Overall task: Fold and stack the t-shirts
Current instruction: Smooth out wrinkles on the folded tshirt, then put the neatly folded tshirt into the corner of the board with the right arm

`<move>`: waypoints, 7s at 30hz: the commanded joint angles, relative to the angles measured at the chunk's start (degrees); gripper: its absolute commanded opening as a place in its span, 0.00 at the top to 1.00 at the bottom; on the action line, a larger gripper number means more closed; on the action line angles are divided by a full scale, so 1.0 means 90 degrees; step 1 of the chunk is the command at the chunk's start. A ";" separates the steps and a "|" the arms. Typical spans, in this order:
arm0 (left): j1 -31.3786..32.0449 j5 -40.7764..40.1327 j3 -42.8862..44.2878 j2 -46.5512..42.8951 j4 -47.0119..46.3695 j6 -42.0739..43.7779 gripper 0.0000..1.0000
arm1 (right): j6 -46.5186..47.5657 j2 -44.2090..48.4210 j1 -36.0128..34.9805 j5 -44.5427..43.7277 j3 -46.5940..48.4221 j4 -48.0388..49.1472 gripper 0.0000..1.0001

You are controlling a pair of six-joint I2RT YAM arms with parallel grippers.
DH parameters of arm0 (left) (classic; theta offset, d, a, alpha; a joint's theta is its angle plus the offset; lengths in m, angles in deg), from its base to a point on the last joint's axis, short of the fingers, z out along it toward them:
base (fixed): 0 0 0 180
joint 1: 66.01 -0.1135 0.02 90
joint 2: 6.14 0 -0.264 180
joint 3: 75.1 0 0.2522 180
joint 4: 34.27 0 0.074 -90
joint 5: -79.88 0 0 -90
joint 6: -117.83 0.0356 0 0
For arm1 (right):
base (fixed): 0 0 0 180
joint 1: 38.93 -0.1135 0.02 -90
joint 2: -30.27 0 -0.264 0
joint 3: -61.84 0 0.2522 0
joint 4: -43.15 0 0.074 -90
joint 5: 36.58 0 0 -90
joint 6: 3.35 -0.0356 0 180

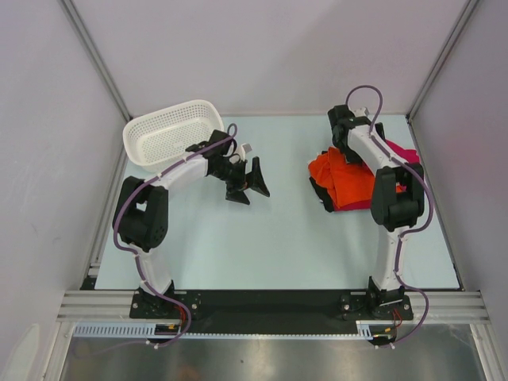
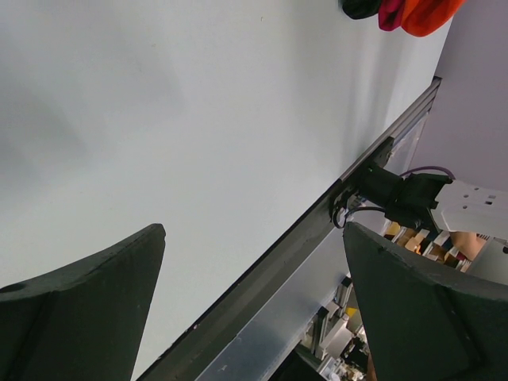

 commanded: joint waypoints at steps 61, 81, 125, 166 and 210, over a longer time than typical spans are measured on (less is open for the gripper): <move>-0.0095 -0.0009 -0.0160 -0.0459 -0.0104 0.0142 0.00 | -0.1141 0.0983 -0.1634 0.0540 0.0203 -0.1752 1.00; -0.0095 -0.0028 -0.0140 -0.0390 -0.0172 0.0074 0.00 | -0.2294 0.1022 -0.2191 0.2386 -0.1535 -0.1969 1.00; -0.0017 -0.0360 -0.0814 -0.1035 -0.0446 -0.0386 0.00 | -0.1415 0.1012 0.2134 0.6325 -0.2503 0.2895 1.00; 0.0022 -0.0944 -0.0307 -0.1464 0.0003 -0.0005 0.00 | -0.1865 0.3072 0.2176 0.7571 -0.1711 0.2768 0.96; 0.0130 -0.4911 -0.0600 -0.3437 0.1235 0.0991 0.00 | -0.1230 -0.0952 -0.0844 0.3520 -0.0265 0.0386 1.00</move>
